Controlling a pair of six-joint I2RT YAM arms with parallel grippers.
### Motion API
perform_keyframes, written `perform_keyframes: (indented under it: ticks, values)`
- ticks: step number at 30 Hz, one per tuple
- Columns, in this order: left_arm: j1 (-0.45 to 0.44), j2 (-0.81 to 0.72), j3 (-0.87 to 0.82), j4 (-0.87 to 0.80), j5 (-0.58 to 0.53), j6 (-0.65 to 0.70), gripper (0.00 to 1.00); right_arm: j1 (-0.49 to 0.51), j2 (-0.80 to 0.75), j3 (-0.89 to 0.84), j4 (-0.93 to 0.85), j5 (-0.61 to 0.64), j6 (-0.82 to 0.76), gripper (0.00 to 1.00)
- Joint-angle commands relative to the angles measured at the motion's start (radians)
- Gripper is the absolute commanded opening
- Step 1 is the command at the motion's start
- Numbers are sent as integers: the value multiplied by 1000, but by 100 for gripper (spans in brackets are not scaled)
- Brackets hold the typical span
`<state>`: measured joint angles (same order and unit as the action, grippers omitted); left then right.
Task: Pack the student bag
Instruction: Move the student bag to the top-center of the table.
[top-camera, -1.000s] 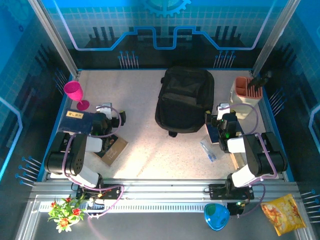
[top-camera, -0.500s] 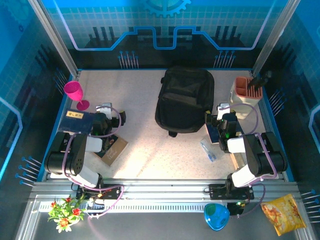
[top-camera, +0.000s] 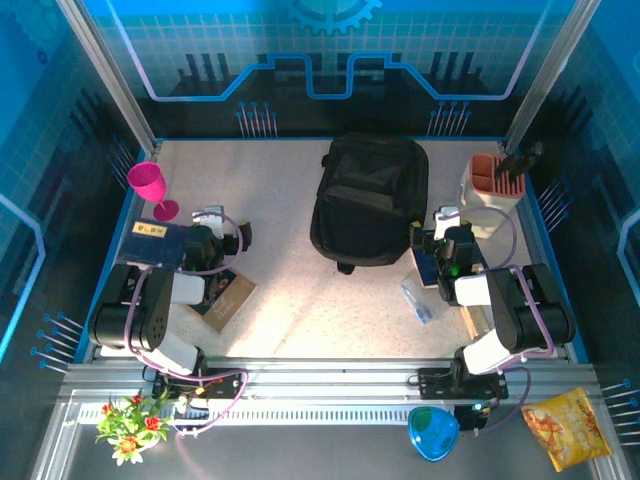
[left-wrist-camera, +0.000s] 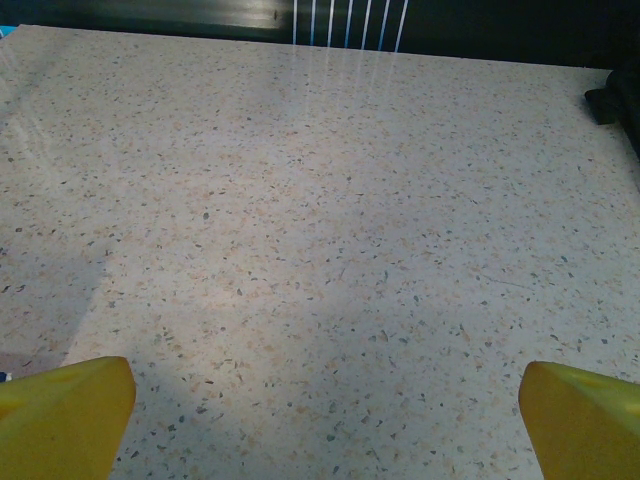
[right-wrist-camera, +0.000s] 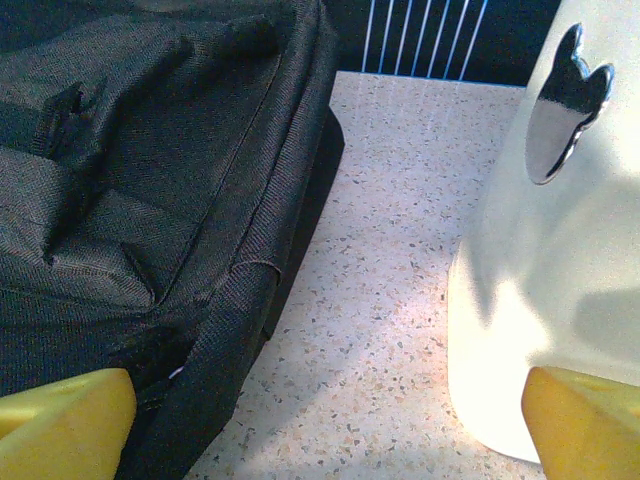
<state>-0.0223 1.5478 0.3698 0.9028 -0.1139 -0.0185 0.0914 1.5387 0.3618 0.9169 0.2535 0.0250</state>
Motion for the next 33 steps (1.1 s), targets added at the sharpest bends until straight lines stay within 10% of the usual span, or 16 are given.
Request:
perform_keyframes:
  ticks: [1, 9, 16, 33]
  values:
    - [11, 5, 13, 21, 20, 21, 99, 11, -5, 10, 29, 22, -12, 100]
    - [-7, -200, 35, -193, 0, 29, 99, 144, -230, 130, -342, 123, -102, 100]
    - [-41, -401, 158, -554, -24, -198, 99, 253, -317, 381, -911, 163, 191, 100]
    - [-40, -497, 307, -882, 116, -333, 99, 389, 187, 840, -1263, -131, 468, 97]
